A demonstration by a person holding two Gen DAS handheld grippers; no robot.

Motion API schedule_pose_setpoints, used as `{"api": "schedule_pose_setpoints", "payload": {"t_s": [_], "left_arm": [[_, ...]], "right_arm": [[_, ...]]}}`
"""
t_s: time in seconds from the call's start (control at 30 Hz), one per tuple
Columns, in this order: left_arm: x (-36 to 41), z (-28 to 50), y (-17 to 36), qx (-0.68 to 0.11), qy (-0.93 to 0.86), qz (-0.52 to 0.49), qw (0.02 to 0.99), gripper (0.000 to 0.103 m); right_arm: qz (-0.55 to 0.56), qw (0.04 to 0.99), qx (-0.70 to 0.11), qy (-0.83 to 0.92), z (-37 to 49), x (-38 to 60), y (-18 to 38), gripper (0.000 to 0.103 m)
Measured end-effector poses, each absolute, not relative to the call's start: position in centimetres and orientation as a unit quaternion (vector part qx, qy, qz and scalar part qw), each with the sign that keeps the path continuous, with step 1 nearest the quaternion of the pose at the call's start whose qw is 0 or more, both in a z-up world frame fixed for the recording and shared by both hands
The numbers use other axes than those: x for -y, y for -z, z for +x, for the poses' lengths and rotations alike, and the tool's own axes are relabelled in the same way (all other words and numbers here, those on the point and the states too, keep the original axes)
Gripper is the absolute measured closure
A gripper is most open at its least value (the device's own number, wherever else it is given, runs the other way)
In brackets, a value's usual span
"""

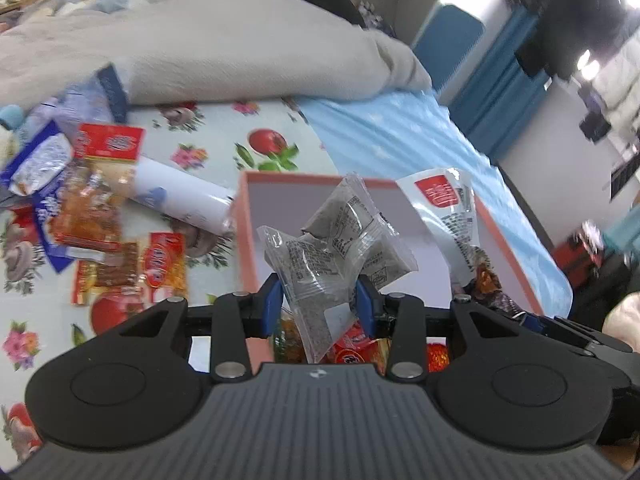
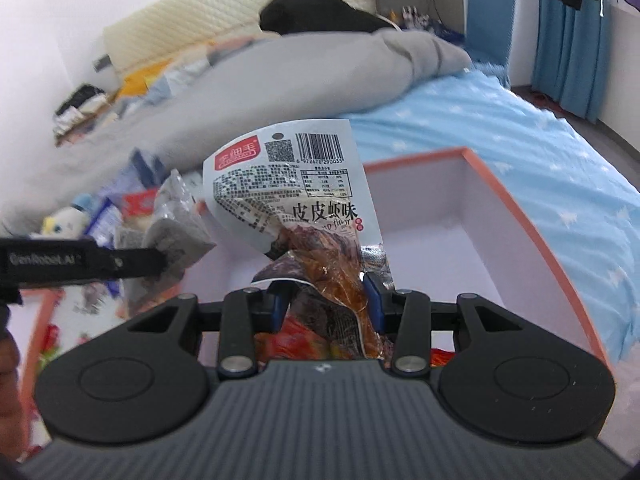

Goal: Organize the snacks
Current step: 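Lift and carry the candy packets and shrimp snack bag toward the box with both tools, then open both tools over the box to drop the candy packets and shrimp bag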

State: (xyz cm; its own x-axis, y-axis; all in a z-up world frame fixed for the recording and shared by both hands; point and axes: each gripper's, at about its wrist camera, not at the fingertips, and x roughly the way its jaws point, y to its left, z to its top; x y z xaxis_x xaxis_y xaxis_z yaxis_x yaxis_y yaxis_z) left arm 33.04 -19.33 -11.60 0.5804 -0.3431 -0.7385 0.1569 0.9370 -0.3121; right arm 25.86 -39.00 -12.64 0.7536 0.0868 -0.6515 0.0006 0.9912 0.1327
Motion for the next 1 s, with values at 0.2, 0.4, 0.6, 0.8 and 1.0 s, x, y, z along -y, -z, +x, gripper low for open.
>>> {"api": "schedule_pose_setpoints", "payload": {"t_s": [0.2, 0.4, 0.6, 0.8, 1.0], "left_arm": [[20.8, 34.8, 13.6, -0.462, 0.152, -0.081, 0.87, 0.059], [21.1, 35.5, 13.5, -0.464, 0.157, -0.054, 0.87, 0.045], [20.3, 34.4, 11.6, -0.448, 0.157, -0.052, 0.879, 0.033], [19.0, 32.0, 8.3, -0.417, 0.165, -0.053, 0.892, 0.033], [17.1, 29.0, 4.4, -0.375, 0.169, -0.058, 0.909, 0.033]], "right_arm": [[0.079, 0.926, -0.369, -0.004, 26.6, 40.6, 14.8, 0.06], [0.085, 0.922, -0.378, -0.005, 27.0, 40.9, 15.1, 0.059], [0.097, 0.926, -0.366, -0.008, 26.4, 41.0, 13.7, 0.033], [0.093, 0.938, -0.332, -0.018, 24.3, 39.7, 10.5, 0.033], [0.09, 0.95, -0.297, -0.028, 22.0, 38.2, 7.2, 0.033]]}}
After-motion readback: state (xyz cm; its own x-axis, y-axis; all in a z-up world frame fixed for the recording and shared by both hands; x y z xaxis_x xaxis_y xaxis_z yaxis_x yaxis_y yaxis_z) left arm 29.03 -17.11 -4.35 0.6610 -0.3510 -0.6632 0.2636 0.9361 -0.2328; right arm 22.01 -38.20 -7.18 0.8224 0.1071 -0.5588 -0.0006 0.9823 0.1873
